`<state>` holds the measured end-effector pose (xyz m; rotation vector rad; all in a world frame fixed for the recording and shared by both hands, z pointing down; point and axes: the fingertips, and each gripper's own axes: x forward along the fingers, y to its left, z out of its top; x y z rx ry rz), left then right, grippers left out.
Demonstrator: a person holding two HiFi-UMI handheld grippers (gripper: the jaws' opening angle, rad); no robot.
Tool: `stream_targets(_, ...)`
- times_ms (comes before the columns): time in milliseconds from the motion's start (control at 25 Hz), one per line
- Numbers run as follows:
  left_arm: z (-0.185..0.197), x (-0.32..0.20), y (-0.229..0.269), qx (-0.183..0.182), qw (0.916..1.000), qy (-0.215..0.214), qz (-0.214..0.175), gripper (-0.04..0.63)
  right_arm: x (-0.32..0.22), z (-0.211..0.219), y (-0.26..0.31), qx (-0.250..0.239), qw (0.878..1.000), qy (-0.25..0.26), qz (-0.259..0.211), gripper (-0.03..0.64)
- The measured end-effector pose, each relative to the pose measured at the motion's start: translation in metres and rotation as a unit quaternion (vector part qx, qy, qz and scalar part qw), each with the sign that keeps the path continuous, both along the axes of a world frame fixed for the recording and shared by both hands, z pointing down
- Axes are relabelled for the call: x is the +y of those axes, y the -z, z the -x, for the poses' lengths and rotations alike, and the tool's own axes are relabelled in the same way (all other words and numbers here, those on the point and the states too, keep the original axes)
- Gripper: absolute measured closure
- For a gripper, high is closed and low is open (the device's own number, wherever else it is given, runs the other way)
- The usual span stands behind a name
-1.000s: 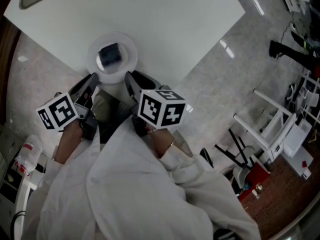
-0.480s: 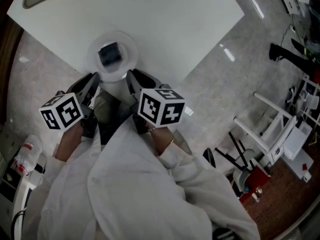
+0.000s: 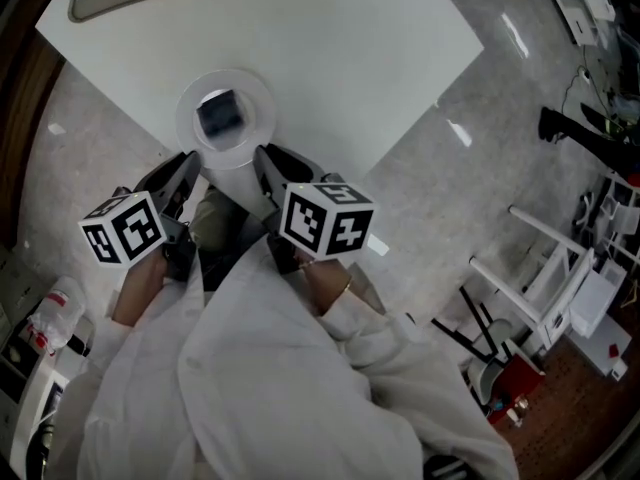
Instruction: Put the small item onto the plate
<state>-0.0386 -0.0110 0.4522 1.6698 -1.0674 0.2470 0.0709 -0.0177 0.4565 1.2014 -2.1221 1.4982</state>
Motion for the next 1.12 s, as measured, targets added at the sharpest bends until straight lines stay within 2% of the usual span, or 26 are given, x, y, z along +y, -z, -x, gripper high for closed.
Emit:
stream_targets(360,-0.003,-0.008,0.015,-0.005,0.9991,0.02,-0.036,0.538,-0.015,-0.003,0.015,-0.013,0.999,0.012,-0.037,0.558)
stream_targets(560,-0.008,0.003,0.011,-0.011,0.9987,0.024,-0.044,0.538,-0.003,-0.007,0.01,-0.018,0.999,0.015,-0.044,0.558)
stream_targets(720,0.001,0.001,0.013,-0.009,0.9987,0.015,-0.047,0.538,-0.005,0.002,0.014,-0.016,0.998,0.007,-0.054,0.558)
stream_targets(920,-0.01,0.052,0.009,-0.006,0.9986,0.004,-0.053,0.538,0.046,-0.009,0.011,-0.016,0.998,-0.008,-0.061,0.558)
stream_targets(1120,-0.006,0.026,0.01,-0.006,0.9981,-0.028,-0.054,0.537,0.027,-0.005,0.012,-0.014,0.997,-0.04,-0.063,0.558)
